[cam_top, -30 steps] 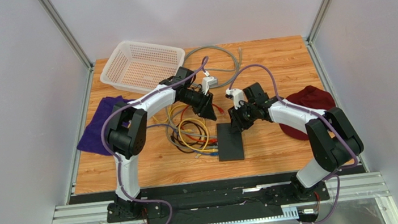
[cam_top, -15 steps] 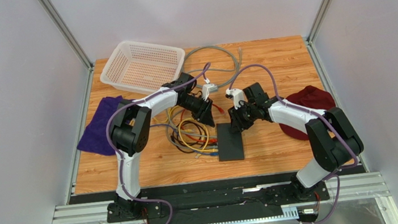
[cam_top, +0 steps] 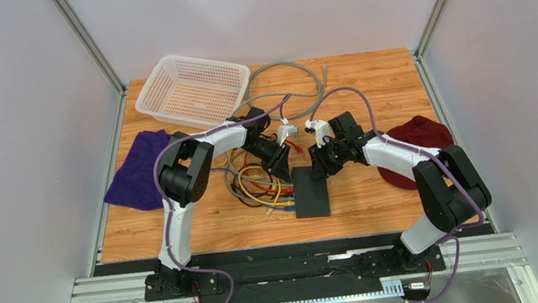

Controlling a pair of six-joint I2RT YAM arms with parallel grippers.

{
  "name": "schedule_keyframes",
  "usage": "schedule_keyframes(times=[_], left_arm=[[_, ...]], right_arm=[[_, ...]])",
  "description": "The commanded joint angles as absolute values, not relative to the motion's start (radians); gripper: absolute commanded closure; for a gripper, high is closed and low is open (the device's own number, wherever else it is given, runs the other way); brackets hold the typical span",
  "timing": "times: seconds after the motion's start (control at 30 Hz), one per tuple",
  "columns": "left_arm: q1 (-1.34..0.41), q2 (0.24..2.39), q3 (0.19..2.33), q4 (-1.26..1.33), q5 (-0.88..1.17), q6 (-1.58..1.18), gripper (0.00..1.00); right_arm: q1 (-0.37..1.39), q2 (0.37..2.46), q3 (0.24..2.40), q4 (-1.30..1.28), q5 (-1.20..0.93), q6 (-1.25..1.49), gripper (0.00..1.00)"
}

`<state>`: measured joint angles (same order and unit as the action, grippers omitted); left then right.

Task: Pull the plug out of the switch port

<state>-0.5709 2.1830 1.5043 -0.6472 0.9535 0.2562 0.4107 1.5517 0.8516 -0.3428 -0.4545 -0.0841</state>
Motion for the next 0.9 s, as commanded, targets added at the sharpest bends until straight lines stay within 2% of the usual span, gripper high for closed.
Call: schedule_keyframes(times=[0.0,0.43,0.87], left_arm=[[-0.583,2.220,1.542,-0.689,0.986,0.296,0.59],[-0.597,2.261,1.580,-0.724,1.002,0.305,0.58],[-0.604,2.269,1.525,-0.727,1.000,0.393,0.60]], right_arm=[[0.407,1.563,0.835,-0.390,-0.410,-0.120,0.65],[0.407,1.548,0.830,-0.397,-0.403,-0.127,0.65],[0.407,1.552,0.830,-0.396,-0.405,-0.126,0.64]])
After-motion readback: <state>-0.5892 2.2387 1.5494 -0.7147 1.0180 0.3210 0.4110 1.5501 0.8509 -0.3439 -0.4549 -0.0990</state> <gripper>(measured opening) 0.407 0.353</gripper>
